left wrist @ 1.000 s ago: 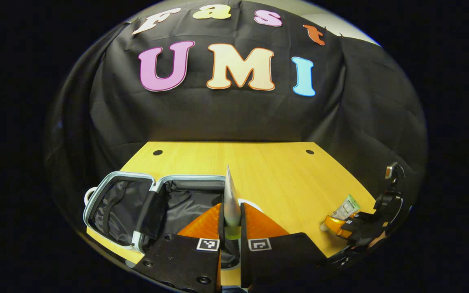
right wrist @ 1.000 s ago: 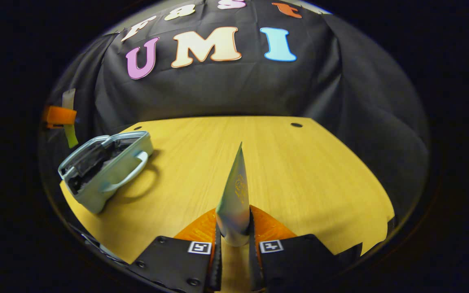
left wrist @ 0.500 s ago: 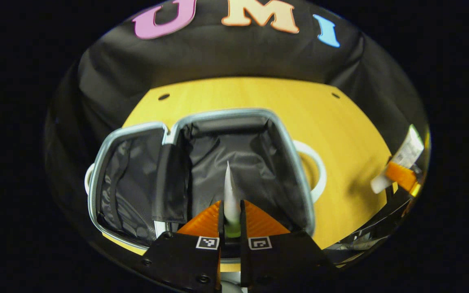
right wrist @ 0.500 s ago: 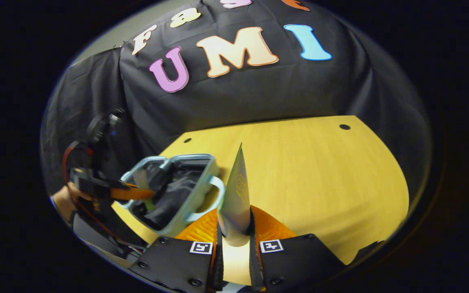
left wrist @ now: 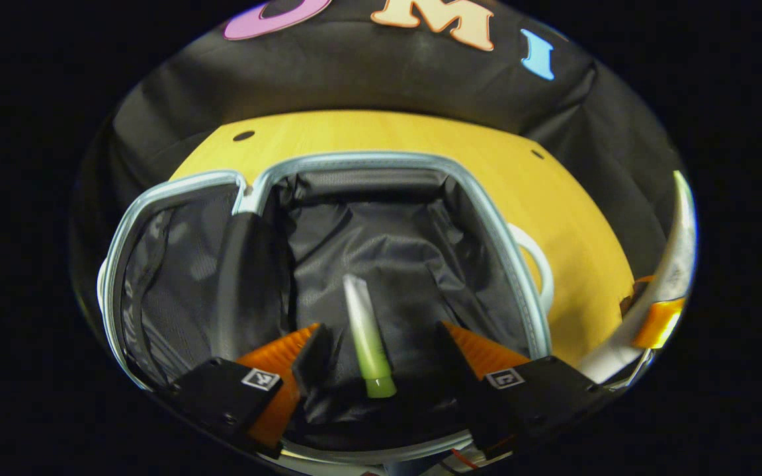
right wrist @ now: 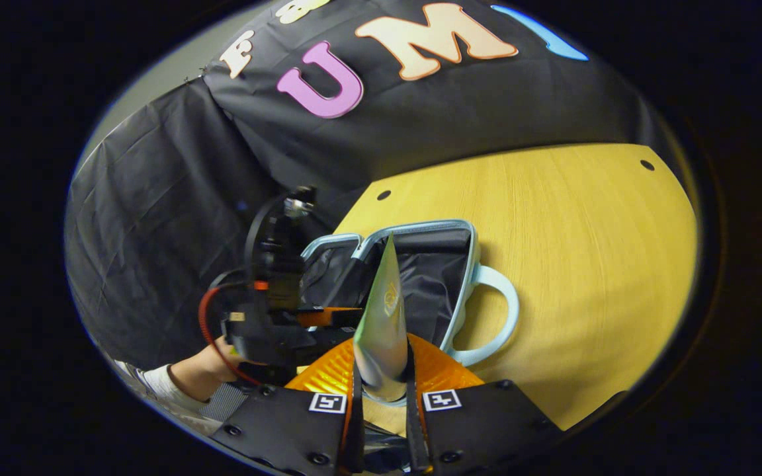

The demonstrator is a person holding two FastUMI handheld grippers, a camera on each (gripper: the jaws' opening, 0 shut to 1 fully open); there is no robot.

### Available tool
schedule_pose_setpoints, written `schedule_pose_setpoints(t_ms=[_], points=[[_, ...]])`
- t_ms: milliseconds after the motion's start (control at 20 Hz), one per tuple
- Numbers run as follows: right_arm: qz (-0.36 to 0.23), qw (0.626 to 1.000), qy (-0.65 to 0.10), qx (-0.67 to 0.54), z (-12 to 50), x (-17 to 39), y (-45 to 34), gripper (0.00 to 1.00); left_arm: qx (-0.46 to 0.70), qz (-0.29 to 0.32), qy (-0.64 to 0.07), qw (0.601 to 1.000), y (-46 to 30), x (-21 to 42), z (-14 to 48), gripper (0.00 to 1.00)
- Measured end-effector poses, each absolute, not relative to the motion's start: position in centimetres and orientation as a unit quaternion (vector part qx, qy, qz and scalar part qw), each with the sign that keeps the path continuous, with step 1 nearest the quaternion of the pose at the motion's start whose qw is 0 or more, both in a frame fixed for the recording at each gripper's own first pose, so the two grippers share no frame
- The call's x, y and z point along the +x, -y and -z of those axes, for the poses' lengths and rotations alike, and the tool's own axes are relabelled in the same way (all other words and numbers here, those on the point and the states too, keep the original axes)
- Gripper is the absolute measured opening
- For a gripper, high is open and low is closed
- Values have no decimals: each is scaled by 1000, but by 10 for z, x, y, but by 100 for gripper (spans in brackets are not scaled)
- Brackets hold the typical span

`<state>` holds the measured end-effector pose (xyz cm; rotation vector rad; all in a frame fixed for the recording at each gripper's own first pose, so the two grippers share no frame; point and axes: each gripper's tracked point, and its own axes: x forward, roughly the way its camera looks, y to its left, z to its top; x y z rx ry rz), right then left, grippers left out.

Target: First open the suitcase, pack the skin care products into it, and then close the suitcase.

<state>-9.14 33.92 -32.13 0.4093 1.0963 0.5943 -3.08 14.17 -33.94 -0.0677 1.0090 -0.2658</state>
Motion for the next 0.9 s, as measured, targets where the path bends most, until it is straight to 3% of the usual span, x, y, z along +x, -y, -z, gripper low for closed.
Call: schedule_pose_setpoints(t_ms=[50, 100, 300, 450, 500, 550, 650, 850, 900], points=[[-270, 786, -526, 182, 335, -92, -345, 23, -49, 133, -467, 873, -143, -29, 326, 96], [-263, 779, -542, 175, 348, -95, -352, 28, -68, 134, -452, 879, -146, -29, 313, 95], [-243, 757, -587, 154, 389, -103, -377, 28, -114, 107, -407, 900, -196, -16, 270, 96], [-226, 752, -604, 140, 408, -104, -388, 28, -121, 55, -381, 915, -258, -12, 250, 95], [-220, 754, -604, 133, 413, -104, -389, 24, -127, 35, -374, 918, -280, -10, 244, 95], [-215, 757, -603, 133, 415, -102, -390, 31, -131, 13, -371, 919, -302, -12, 238, 96], [-210, 765, -589, 155, 411, -93, -399, 30, -139, -30, -369, 919, -352, -18, 239, 96], [-194, 794, -549, 176, 386, -67, -395, 97, -141, -104, -366, 914, -446, -23, 249, 96], [-191, 806, -530, 182, 376, -58, -394, 97, -143, -119, -367, 912, -469, -24, 250, 95]])
